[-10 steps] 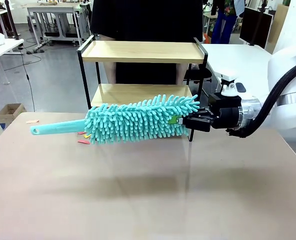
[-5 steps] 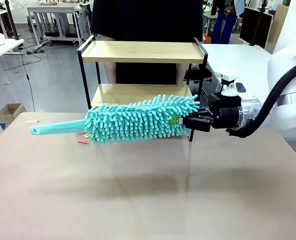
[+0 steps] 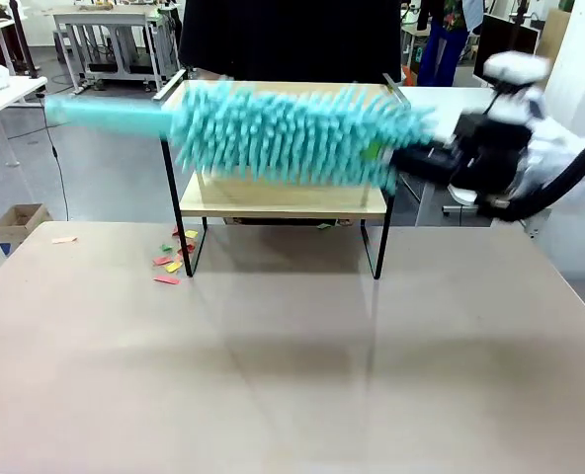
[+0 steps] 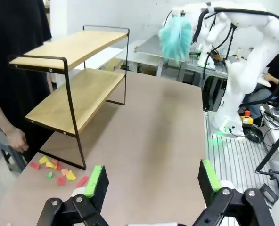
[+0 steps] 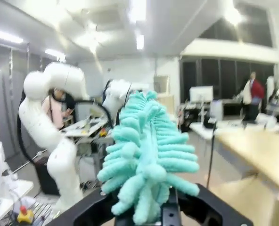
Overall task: Clean the shelf.
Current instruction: Hand the Duster back to the human.
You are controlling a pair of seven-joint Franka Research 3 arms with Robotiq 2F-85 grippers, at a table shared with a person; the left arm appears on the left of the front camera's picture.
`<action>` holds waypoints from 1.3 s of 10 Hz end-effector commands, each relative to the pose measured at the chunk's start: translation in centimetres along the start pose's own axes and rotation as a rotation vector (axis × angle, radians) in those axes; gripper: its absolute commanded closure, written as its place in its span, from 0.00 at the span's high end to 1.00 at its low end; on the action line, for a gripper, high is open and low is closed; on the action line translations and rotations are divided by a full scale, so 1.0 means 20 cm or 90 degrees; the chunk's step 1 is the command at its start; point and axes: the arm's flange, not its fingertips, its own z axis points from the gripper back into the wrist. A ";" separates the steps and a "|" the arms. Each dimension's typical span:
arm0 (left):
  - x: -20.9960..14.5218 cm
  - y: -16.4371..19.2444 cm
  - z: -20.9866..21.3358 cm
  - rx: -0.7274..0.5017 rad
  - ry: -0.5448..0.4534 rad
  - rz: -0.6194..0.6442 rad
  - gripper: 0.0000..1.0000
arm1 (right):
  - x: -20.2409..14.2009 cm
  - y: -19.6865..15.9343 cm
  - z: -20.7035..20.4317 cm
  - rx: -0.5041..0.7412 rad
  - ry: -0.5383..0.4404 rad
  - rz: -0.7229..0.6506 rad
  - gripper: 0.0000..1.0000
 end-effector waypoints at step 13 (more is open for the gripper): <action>0.01 -0.01 0.00 -0.004 -0.006 0.001 1.00 | 0.05 0.01 1.05 -0.811 -0.104 0.074 0.16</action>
